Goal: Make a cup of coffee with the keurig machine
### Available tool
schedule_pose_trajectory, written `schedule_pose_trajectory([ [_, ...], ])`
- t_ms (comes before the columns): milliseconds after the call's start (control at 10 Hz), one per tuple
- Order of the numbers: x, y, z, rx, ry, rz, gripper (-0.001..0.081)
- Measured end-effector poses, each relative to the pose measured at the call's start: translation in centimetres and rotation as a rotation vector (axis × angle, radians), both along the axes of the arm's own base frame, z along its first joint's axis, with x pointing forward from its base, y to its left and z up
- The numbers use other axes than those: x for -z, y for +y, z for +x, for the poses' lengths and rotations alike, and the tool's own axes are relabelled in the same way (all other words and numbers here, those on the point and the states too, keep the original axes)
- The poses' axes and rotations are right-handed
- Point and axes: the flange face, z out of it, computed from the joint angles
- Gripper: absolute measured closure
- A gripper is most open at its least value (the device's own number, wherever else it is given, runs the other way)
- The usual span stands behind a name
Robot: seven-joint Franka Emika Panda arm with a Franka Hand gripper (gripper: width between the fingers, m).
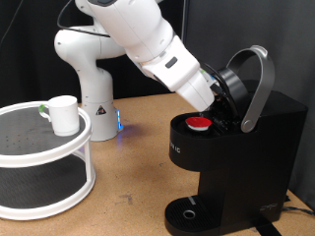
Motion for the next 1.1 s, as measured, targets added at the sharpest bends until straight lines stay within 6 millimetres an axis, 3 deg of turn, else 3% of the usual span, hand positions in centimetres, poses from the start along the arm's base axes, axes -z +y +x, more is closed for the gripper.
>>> schedule_pose_trajectory([
  [400, -0.4, -1.0, 0.1, 0.0, -0.046, 0.043, -0.0002],
  [1100, -9.5, -6.6, -0.4, 0.117, -0.16, 0.204, -0.0002],
])
